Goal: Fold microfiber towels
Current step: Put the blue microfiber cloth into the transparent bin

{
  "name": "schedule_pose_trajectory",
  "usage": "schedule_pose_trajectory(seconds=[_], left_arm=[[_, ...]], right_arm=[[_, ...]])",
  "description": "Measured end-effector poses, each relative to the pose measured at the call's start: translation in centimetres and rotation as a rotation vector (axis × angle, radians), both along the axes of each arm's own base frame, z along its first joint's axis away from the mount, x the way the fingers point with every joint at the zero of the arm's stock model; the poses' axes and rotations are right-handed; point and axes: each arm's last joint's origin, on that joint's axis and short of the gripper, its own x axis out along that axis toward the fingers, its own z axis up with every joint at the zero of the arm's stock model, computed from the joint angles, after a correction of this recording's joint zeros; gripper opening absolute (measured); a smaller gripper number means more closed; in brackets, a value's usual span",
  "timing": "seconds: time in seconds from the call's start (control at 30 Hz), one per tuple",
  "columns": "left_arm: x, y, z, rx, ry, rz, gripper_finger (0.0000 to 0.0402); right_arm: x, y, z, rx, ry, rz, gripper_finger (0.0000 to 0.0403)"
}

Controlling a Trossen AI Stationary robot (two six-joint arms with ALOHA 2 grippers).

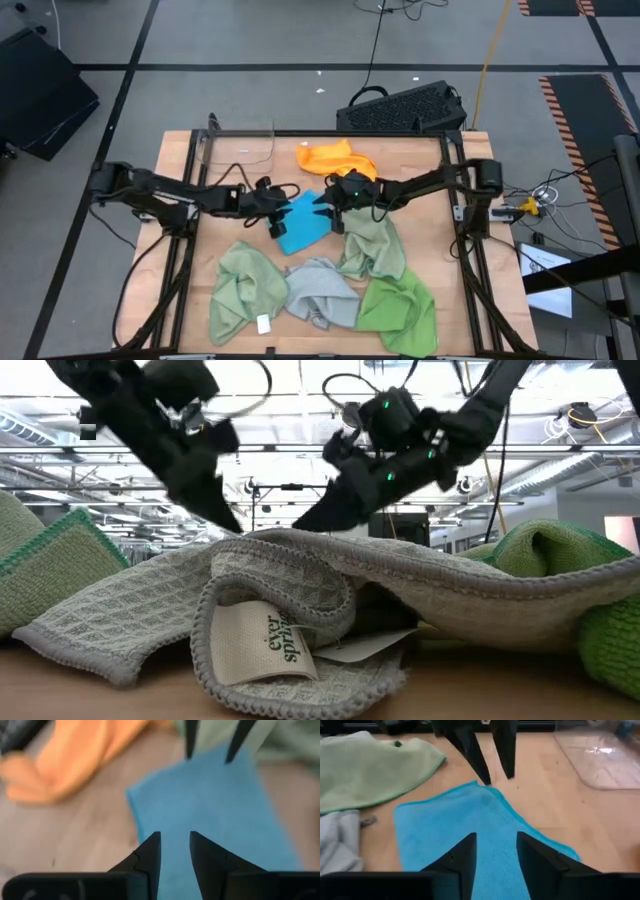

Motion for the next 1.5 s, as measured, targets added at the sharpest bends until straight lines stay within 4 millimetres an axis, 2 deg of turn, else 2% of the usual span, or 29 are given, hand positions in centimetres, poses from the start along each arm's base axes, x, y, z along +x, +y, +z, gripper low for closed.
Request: schedule_pose_trajectory(seconds=[0.1,0.23,0.37,0.57,0.63,0.73,0.93,1.1,1.23,1.4,1.43,1.5], left_arm=[[0.2,-1.8,1.2,0.026,-0.052,-0.038,0.0104],[0.4,-5.4,1.0,0.112,-0.047,-0.078,0.0106],[0.8,-8.4,1.0,0.112,-0.079,-0.063,0.0143],[1.6,-10.8,-1.6,0.113,0.043,-0.09,0.0242],[2.2,-11.2,-2.7,0.123,0.082,-0.103,0.0261],[3.1,-10.8,-4.1,0.145,0.126,-0.063,0.0268],[4.3,-9.4,-6.6,0.042,0.209,-0.025,0.0245],[4.5,-8.5,-7.3,0.032,0.245,0.025,0.0224],[4.4,-7.5,-7.4,0.085,0.291,0.029,0.0159],[4.3,-6.0,-7.4,0.162,0.364,-0.013,0.0032],[4.2,-5.7,-7.2,0.173,0.373,-0.023,0.0018],[4.2,-4.9,-6.7,0.194,0.389,-0.032,0.0016]], right_arm=[[-0.9,0.7,1.3,-0.034,0.062,0.015,0.016],[-2.2,1.5,1.7,-0.083,0.175,-0.029,0.0176],[-4.0,2.5,1.6,-0.106,0.192,-0.044,0.0178],[-6.5,4.0,1.0,-0.101,0.123,-0.084,0.0177],[-7.3,4.3,0.6,-0.112,0.11,-0.093,0.0176],[-7.7,4.8,0.1,-0.117,0.071,-0.106,0.0176],[-7.9,4.9,0.0,-0.097,0.053,-0.115,0.0176],[-7.8,4.9,0.1,-0.101,0.033,-0.113,0.0176],[-7.7,4.9,0.4,-0.123,-0.002,-0.103,0.0176],[-7.5,4.9,0.8,-0.134,-0.039,-0.099,0.0176],[-7.5,4.9,0.8,-0.132,-0.045,-0.1,0.0176],[-7.5,4.8,0.9,-0.129,-0.052,-0.106,0.0176]])
